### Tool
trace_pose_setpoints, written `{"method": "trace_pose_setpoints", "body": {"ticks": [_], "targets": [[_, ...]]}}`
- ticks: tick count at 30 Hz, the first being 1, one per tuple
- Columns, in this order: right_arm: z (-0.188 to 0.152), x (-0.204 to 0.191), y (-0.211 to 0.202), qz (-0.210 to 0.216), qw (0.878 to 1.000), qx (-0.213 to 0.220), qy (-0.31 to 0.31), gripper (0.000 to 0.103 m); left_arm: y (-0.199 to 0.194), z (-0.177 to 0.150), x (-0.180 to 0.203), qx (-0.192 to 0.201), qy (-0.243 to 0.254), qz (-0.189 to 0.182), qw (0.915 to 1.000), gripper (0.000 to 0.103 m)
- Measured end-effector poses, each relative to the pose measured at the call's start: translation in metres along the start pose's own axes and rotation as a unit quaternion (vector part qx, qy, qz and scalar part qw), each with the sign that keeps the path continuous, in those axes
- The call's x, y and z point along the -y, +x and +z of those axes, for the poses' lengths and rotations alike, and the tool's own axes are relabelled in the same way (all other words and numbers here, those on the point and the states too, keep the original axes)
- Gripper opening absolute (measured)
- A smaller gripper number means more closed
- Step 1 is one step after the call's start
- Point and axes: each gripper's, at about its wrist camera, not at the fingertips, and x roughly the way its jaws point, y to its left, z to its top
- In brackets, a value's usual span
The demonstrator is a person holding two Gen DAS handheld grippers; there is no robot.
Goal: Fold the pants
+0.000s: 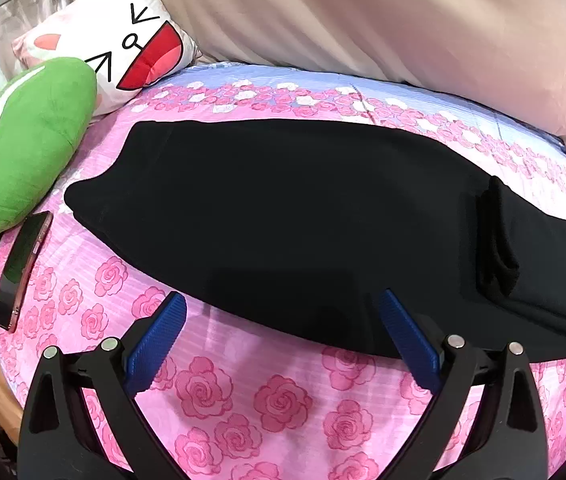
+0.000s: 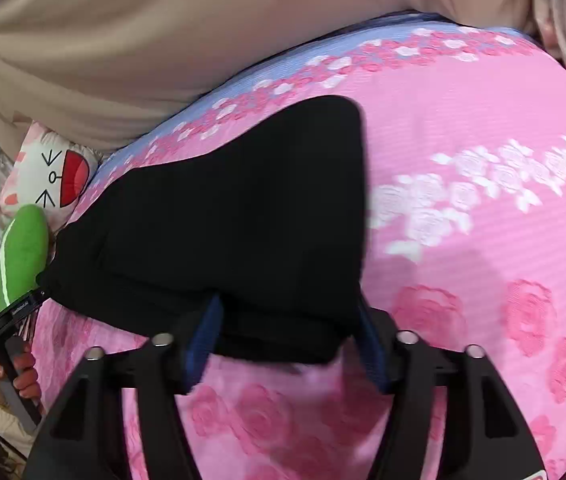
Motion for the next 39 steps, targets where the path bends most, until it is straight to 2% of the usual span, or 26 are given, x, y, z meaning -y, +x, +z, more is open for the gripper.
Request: {"method": "trace_pose_setpoints", "body": {"ticks": [1, 3, 7, 8, 12, 18, 20, 21, 22, 23, 25, 26, 28, 30, 32, 36, 38, 39], "targets": [[0.0, -0.002, 0.002, 0.004, 1.0, -0.002, 0.003, 0.028, -0.001, 0.0, 0.001, 0.0, 0.001, 0.002, 1.0, 0.095], [0.001, -0.005, 0.004, 0.016, 1.0, 0.003, 0.012, 0.023, -0.002, -0.001, 0.002, -0.001, 0.0, 0.01, 1.0, 0.095], [0.002, -0.009, -0.008, -0.012, 0.999, 0.031, -0.016, 0.014, -0.007, -0.001, 0.0, 0.0, -0.002, 0.023, 0.9997, 0.095], [0.003, -0.005, -0.013, -0.03, 0.998, 0.04, -0.024, 0.013, -0.01, 0.0, 0.0, 0.003, -0.002, 0.028, 0.9996, 0.095], [0.005, 0.016, -0.028, -0.05, 0.997, 0.051, -0.027, 0.01, -0.016, 0.001, -0.002, 0.007, -0.007, 0.036, 0.9993, 0.095], [0.005, 0.038, -0.042, -0.058, 0.996, 0.056, -0.025, 0.01, -0.025, 0.001, 0.007, 0.014, 0.004, 0.037, 0.9992, 0.095], [0.006, 0.041, -0.038, -0.053, 0.997, 0.046, -0.031, 0.013, -0.025, 0.0, 0.011, 0.015, 0.01, 0.035, 0.9992, 0.095], [0.004, 0.036, -0.031, -0.059, 0.997, 0.028, -0.045, 0.017, -0.024, 0.0, 0.014, 0.013, 0.013, 0.032, 0.9993, 0.095], [0.003, 0.032, -0.032, -0.068, 0.996, 0.027, -0.056, 0.024, -0.023, 0.0, 0.016, 0.012, 0.015, 0.03, 0.9994, 0.095], [0.0, 0.023, -0.037, -0.084, 0.993, 0.037, -0.071, 0.029, -0.022, 0.001, 0.019, 0.011, 0.018, 0.027, 0.9994, 0.095], [-0.008, 0.003, -0.059, -0.133, 0.982, 0.079, -0.111, 0.061, -0.022, 0.001, 0.021, 0.013, 0.022, 0.021, 0.9995, 0.095], [-0.013, -0.01, -0.077, -0.152, 0.973, 0.118, -0.13, 0.063, -0.022, 0.002, 0.022, 0.014, 0.024, 0.018, 0.9994, 0.095], [-0.015, -0.031, -0.092, -0.143, 0.968, 0.137, -0.154, 0.063, -0.021, 0.003, 0.022, 0.016, 0.025, 0.016, 0.9994, 0.096], [-0.014, -0.063, -0.087, -0.086, 0.971, 0.121, -0.187, 0.063, -0.017, 0.005, 0.021, 0.013, 0.02, 0.007, 0.9997, 0.096], [-0.018, -0.099, -0.057, -0.041, 0.97, 0.08, -0.228, 0.063, -0.014, 0.005, 0.018, 0.01, 0.015, 0.003, 0.9998, 0.096], [-0.032, -0.153, 0.013, -0.022, 0.956, 0.009, -0.293, 0.058, -0.014, 0.004, 0.005, 0.009, 0.007, 0.001, 0.9999, 0.096], [-0.032, -0.166, 0.041, -0.03, 0.953, -0.008, -0.303, 0.047, -0.013, 0.006, -0.009, 0.011, -0.002, 0.006, 0.9999, 0.096], [-0.031, -0.168, 0.049, -0.042, 0.952, -0.011, -0.303, 0.034, -0.012, 0.006, -0.016, 0.01, -0.007, 0.007, 0.9999, 0.096]]}}
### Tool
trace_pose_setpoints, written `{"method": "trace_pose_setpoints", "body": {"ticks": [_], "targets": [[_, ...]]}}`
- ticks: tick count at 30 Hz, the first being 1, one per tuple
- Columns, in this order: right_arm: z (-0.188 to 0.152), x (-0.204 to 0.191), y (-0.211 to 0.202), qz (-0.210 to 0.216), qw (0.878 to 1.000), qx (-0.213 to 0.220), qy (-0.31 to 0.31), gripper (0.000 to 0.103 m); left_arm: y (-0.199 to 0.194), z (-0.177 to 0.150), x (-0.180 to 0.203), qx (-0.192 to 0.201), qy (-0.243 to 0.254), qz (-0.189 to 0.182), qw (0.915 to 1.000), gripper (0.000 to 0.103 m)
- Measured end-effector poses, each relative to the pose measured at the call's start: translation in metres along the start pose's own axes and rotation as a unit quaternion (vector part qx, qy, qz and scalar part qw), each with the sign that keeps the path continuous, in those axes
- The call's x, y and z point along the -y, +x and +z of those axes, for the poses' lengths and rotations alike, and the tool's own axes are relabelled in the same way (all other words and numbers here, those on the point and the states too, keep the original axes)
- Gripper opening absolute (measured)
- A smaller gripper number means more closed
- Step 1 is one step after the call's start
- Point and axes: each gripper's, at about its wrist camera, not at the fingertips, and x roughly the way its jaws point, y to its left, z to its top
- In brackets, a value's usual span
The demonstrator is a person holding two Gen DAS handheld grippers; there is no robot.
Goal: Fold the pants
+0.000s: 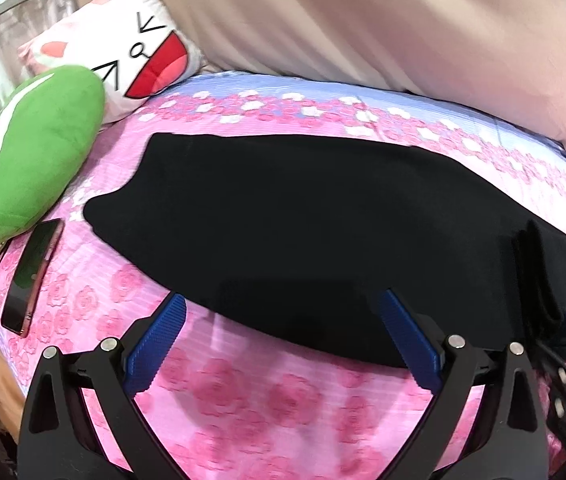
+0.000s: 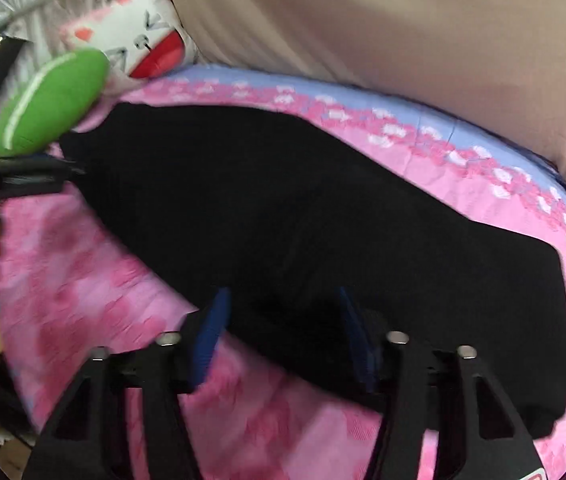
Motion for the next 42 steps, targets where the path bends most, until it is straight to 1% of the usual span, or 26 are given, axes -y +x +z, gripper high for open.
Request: {"method": "trace_pose_setpoints", "body": {"ticks": [1, 2, 3, 8, 11, 13, 14, 15, 16, 17, 18, 21, 22, 24, 26, 27, 29, 30, 31, 32, 33, 35, 37, 38, 40, 42], "targets": [[0.002, -0.001, 0.007, -0.017, 1.0, 0.001, -0.002, 0.026, 0.002, 0.001, -0.008, -0.001, -0.006, 0.003, 1.0, 0.096], [0.003, -0.001, 0.007, -0.016, 1.0, 0.003, 0.0, 0.022, 0.003, 0.002, -0.014, -0.002, -0.011, 0.005, 0.9999, 0.096], [0.006, 0.002, 0.008, -0.009, 1.0, 0.003, 0.012, 0.013, 0.005, 0.003, -0.021, -0.003, -0.016, 0.006, 0.9998, 0.096], [0.037, 0.008, -0.005, 0.017, 0.998, 0.035, 0.059, 0.012, 0.015, 0.009, -0.047, -0.005, -0.036, 0.008, 0.9993, 0.096], [0.065, -0.007, -0.002, 0.041, 0.996, 0.053, 0.051, 0.012, 0.017, 0.012, -0.056, -0.002, -0.041, 0.008, 0.9991, 0.096], [0.072, -0.022, 0.02, 0.052, 0.997, 0.039, 0.039, 0.016, 0.017, 0.013, -0.063, 0.0, -0.047, 0.009, 0.9989, 0.096], [0.071, -0.03, 0.042, 0.061, 0.998, 0.008, 0.028, 0.019, 0.017, 0.012, -0.066, 0.001, -0.051, 0.009, 0.9986, 0.096], [0.069, -0.039, 0.058, 0.057, 0.998, -0.011, 0.017, 0.026, 0.017, 0.011, -0.072, 0.003, -0.06, 0.01, 0.9982, 0.096], [0.066, -0.042, 0.055, 0.048, 0.999, 0.007, 0.01, 0.044, 0.017, 0.01, -0.082, 0.005, -0.075, 0.007, 0.9972, 0.096], [0.064, -0.045, 0.049, 0.049, 0.999, 0.013, 0.002, 0.053, 0.018, 0.009, -0.092, 0.005, -0.089, 0.003, 0.996, 0.096], [0.063, -0.047, 0.038, 0.055, 0.998, 0.013, -0.001, 0.058, 0.02, 0.009, -0.107, 0.003, -0.116, -0.001, 0.9933, 0.096], [0.056, -0.039, 0.008, 0.045, 0.999, 0.031, -0.002, 0.059, 0.036, 0.013, -0.153, -0.009, -0.193, -0.004, 0.9811, 0.096], [0.052, -0.032, -0.002, 0.038, 0.999, 0.037, 0.004, 0.064, 0.045, 0.015, -0.166, -0.017, -0.217, -0.009, 0.9759, 0.096], [0.044, -0.015, -0.016, 0.018, 0.999, 0.044, 0.022, 0.068, 0.059, 0.019, -0.178, -0.028, -0.239, -0.037, 0.97, 0.096], [0.035, 0.001, -0.024, -0.006, 0.998, 0.044, 0.04, 0.069, 0.079, 0.024, -0.186, -0.046, -0.265, -0.077, 0.96, 0.096], [0.03, 0.011, -0.029, -0.019, 0.998, 0.043, 0.052, 0.069, 0.083, 0.026, -0.186, -0.044, -0.269, -0.087, 0.9584, 0.096], [0.019, 0.027, -0.038, -0.025, 0.996, 0.04, 0.075, 0.069, 0.09, 0.033, -0.185, -0.032, -0.271, -0.07, 0.9595, 0.094], [0.016, 0.034, -0.041, -0.029, 0.996, 0.038, 0.081, 0.069, 0.092, 0.037, -0.185, -0.024, -0.276, -0.072, 0.9583, 0.077], [0.013, 0.04, -0.043, -0.031, 0.995, 0.034, 0.087, 0.07, 0.094, 0.038, -0.184, -0.027, -0.277, -0.068, 0.9581, 0.049], [0.01, 0.046, -0.045, -0.033, 0.995, 0.031, 0.094, 0.07, 0.092, 0.043, -0.181, -0.026, -0.273, -0.04, 0.9609, 0.035], [0.009, 0.049, -0.046, -0.037, 0.994, 0.03, 0.099, 0.072, 0.088, 0.047, -0.177, -0.018, -0.264, -0.038, 0.9636, 0.017], [0.005, 0.057, -0.051, -0.046, 0.993, 0.032, 0.105, 0.074, 0.07, 0.058, -0.164, 0.005, -0.247, -0.05, 0.9678, 0.016], [0.0, 0.068, -0.056, -0.056, 0.991, 0.03, 0.116, 0.074, 0.036, 0.073, -0.132, 0.048, -0.194, -0.058, 0.9781, 0.015], [-0.003, 0.073, -0.058, -0.055, 0.991, 0.031, 0.121, 0.074, 0.019, 0.079, -0.111, 0.067, -0.167, -0.068, 0.9813, 0.015], [-0.007, 0.079, -0.06, -0.055, 0.99, 0.033, 0.128, 0.074, -0.007, 0.086, -0.075, 0.093, -0.124, -0.09, 0.9837, 0.015], [-0.012, 0.085, -0.063, -0.054, 0.989, 0.036, 0.135, 0.074, -0.04, 0.089, -0.019, 0.12, -0.062, -0.128, 0.9826, 0.015]]}}
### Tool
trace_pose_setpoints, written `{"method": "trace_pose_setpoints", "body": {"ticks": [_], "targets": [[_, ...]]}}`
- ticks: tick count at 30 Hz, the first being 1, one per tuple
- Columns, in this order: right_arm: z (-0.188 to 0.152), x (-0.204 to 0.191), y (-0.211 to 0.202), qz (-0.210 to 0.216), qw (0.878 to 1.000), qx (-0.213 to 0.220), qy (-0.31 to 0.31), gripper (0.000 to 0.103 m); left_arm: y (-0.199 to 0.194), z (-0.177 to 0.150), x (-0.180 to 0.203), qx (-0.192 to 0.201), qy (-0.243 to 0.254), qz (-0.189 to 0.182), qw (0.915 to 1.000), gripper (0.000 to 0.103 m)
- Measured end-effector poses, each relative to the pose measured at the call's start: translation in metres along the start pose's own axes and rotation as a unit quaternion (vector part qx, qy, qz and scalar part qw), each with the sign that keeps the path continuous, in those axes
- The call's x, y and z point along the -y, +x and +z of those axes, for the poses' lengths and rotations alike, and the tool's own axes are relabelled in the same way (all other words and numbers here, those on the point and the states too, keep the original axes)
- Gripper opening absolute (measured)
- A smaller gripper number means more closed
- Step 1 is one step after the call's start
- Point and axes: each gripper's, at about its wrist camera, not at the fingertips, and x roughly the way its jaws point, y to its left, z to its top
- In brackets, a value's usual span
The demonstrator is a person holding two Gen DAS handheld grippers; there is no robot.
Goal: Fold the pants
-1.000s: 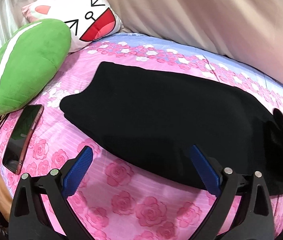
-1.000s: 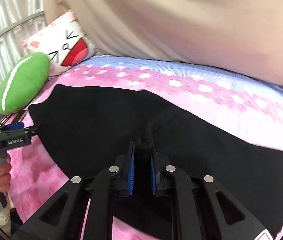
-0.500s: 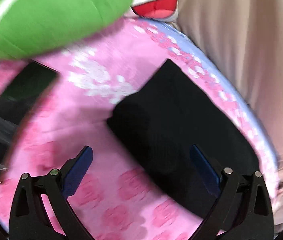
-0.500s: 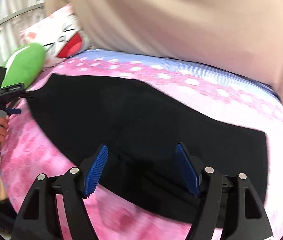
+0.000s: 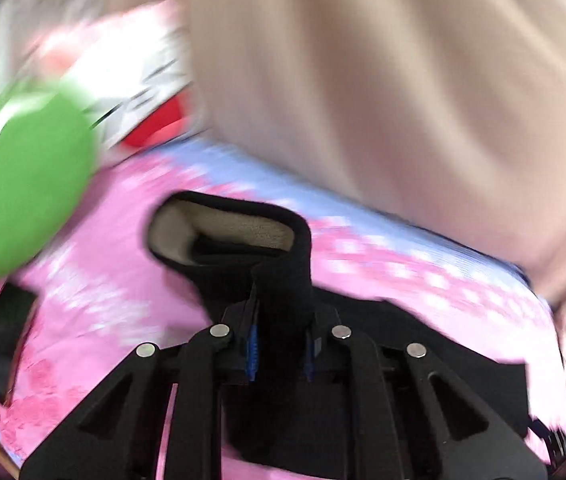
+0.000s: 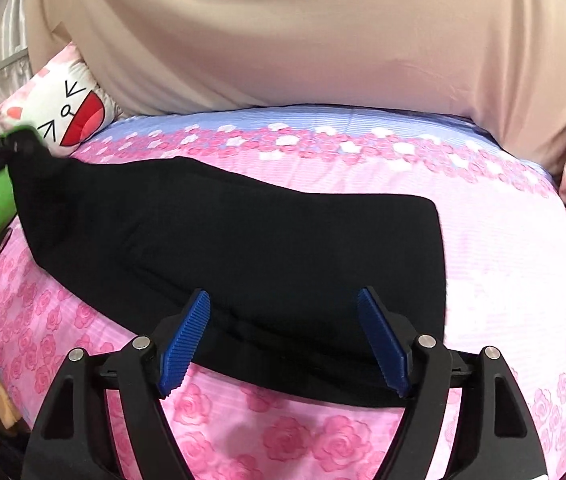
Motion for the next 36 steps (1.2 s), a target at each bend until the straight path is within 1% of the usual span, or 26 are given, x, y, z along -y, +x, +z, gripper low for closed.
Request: {"method": "trace_pose_setpoints", "body": {"ticks": [2, 3, 4, 5, 7, 8, 11, 12, 13, 14, 15, 16, 17, 18, 19, 20, 22, 24, 25, 26, 27, 29, 31, 33, 35, 36], "targets": [[-0.004, 0.008, -0.003, 0.002, 1.0, 0.004, 0.008, 0.074, -0.007, -0.008, 0.055, -0.002, 0.05, -0.045, 0.9978, 0.015], [-0.006, 0.011, -0.004, 0.001, 1.0, 0.005, 0.01, 0.074, -0.008, -0.014, 0.076, -0.005, 0.065, -0.06, 0.996, 0.015], [-0.008, 0.015, -0.006, 0.0, 1.0, 0.006, 0.014, 0.074, -0.007, -0.023, 0.102, -0.01, 0.092, -0.075, 0.9929, 0.015], [-0.01, 0.02, -0.008, -0.001, 1.0, 0.008, 0.019, 0.074, -0.003, -0.03, 0.12, -0.015, 0.107, -0.083, 0.9906, 0.015], [-0.017, 0.035, -0.013, -0.003, 0.999, 0.008, 0.033, 0.074, 0.008, -0.049, 0.15, -0.042, 0.123, -0.1, 0.9865, 0.015], [-0.021, 0.042, -0.016, -0.007, 0.999, 0.008, 0.041, 0.074, 0.018, -0.062, 0.165, -0.062, 0.132, -0.107, 0.9835, 0.015], [-0.03, 0.059, -0.023, -0.008, 0.998, 0.011, 0.057, 0.074, 0.052, -0.104, 0.196, -0.115, 0.156, -0.095, 0.9765, 0.015], [-0.032, 0.064, -0.025, -0.01, 0.998, 0.011, 0.061, 0.074, 0.06, -0.116, 0.201, -0.128, 0.163, -0.085, 0.9746, 0.016], [-0.033, 0.067, -0.027, -0.011, 0.998, 0.012, 0.064, 0.074, 0.071, -0.129, 0.206, -0.141, 0.176, -0.066, 0.972, 0.018], [-0.034, 0.07, -0.028, -0.011, 0.998, 0.013, 0.068, 0.074, 0.074, -0.139, 0.209, -0.143, 0.184, -0.052, 0.9711, 0.02], [-0.035, 0.074, -0.029, -0.009, 0.997, 0.014, 0.072, 0.074, 0.074, -0.143, 0.209, -0.137, 0.187, -0.048, 0.9715, 0.023], [-0.035, 0.077, -0.029, -0.005, 0.997, 0.014, 0.076, 0.074, 0.065, -0.146, 0.211, -0.123, 0.202, -0.043, 0.9708, 0.043], [-0.033, 0.079, -0.03, 0.0, 0.997, 0.017, 0.08, 0.075, 0.058, -0.145, 0.211, -0.131, 0.208, -0.056, 0.9679, 0.063], [-0.032, 0.08, -0.031, 0.004, 0.997, 0.019, 0.081, 0.075, 0.051, -0.144, 0.21, -0.133, 0.205, -0.07, 0.9673, 0.093], [-0.029, 0.08, -0.032, 0.012, 0.996, 0.022, 0.081, 0.075, 0.033, -0.139, 0.203, -0.119, 0.195, -0.085, 0.9699, 0.095], [-0.024, 0.079, -0.032, 0.023, 0.996, 0.025, 0.083, 0.075, 0.02, -0.135, 0.196, -0.103, 0.197, -0.077, 0.9719, 0.095], [-0.016, 0.073, -0.031, 0.044, 0.995, 0.029, 0.082, 0.075, -0.001, -0.127, 0.183, -0.074, 0.208, -0.048, 0.9741, 0.095], [-0.003, 0.061, -0.025, 0.083, 0.993, 0.03, 0.081, 0.078, -0.01, -0.117, 0.162, -0.06, 0.199, -0.018, 0.978, 0.096], [0.002, 0.05, -0.02, 0.102, 0.991, 0.028, 0.077, 0.08, -0.011, -0.111, 0.15, -0.058, 0.191, 0.001, 0.9798, 0.096], [0.01, 0.039, -0.011, 0.127, 0.989, 0.02, 0.071, 0.08, -0.012, -0.105, 0.133, -0.056, 0.181, 0.028, 0.9815, 0.096], [0.015, 0.032, -0.003, 0.142, 0.988, 0.013, 0.066, 0.081, -0.011, -0.099, 0.116, -0.055, 0.169, 0.056, 0.9825, 0.096], [0.025, 0.015, 0.021, 0.175, 0.982, -0.008, 0.063, 0.081, -0.01, -0.091, 0.087, -0.05, 0.148, 0.097, 0.983, 0.096], [0.031, 0.005, 0.044, 0.195, 0.978, -0.032, 0.073, 0.081, -0.01, -0.086, 0.056, -0.052, 0.122, 0.133, 0.9822, 0.096], [0.035, -0.004, 0.064, 0.202, 0.974, -0.053, 0.084, 0.081, -0.008, -0.083, 0.036, -0.058, 0.105, 0.147, 0.9818, 0.096], [0.035, -0.011, 0.076, 0.22, 0.969, -0.063, 0.092, 0.082, -0.007, -0.083, 0.013, -0.063, 0.085, 0.156, 0.9821, 0.096], [0.034, -0.015, 0.083, 0.219, 0.968, -0.072, 0.101, 0.078, -0.009, -0.085, 0.007, -0.064, 0.079, 0.157, 0.9824, 0.096]]}}
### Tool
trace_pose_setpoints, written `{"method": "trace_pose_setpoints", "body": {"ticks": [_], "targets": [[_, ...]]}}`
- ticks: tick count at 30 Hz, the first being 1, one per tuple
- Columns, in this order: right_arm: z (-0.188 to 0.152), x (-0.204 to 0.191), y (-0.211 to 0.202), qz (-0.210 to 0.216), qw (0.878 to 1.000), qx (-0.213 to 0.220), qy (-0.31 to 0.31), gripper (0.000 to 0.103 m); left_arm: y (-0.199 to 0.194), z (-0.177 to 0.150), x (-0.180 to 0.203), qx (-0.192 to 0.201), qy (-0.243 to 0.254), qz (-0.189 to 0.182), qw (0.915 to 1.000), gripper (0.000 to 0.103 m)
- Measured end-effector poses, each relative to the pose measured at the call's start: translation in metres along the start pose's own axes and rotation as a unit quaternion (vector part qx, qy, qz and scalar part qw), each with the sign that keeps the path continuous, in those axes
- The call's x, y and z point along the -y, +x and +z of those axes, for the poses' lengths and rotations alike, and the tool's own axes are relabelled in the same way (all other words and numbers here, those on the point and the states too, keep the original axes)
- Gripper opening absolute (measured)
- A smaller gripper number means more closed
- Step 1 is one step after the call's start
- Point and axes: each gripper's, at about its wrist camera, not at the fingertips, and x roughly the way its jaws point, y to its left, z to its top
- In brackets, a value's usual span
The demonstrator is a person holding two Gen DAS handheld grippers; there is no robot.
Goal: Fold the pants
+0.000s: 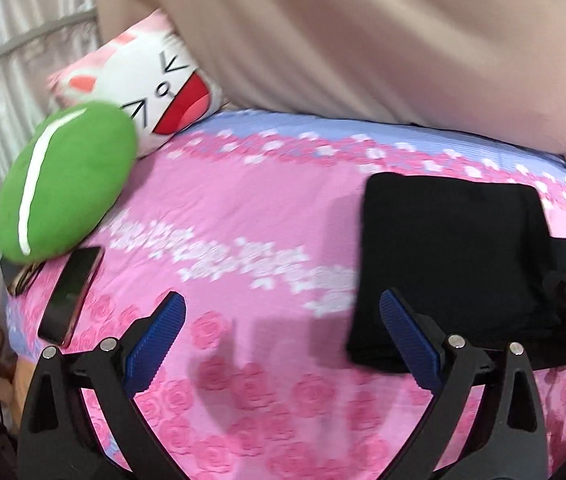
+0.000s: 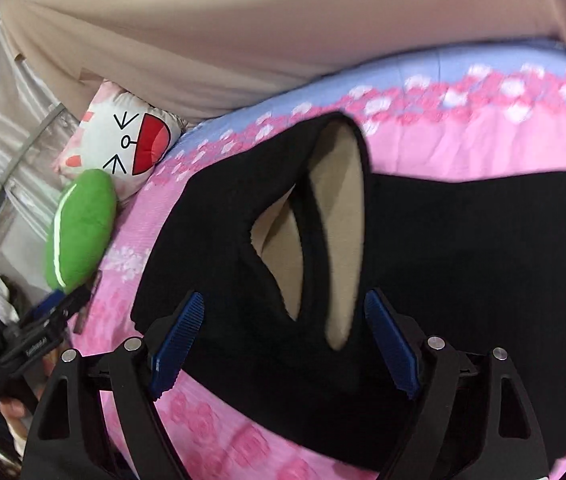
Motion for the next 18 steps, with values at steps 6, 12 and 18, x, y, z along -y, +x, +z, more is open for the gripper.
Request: {"method": "trace_pose_setpoints", "body": {"ticks": [6, 12, 18], "targets": [[-0.001, -0.006, -0.007, 0.01, 1.0, 0.021, 0.007, 0.014, 0.007, -0.003, -0.006, -0.009, -0.004, -0.016, 0.9998, 0.096], [-0.007, -0.005, -0.068, -0.053, 0.996, 0.074, -0.021, 0.013, 0.007, -0.006, 0.013, -0.008, 0.008, -0.041, 0.9991, 0.096], [-0.029, 0.038, -0.045, -0.064, 0.996, 0.044, 0.037, 0.013, 0.021, -0.015, 0.037, -0.035, 0.026, -0.055, 0.9976, 0.096]]}}
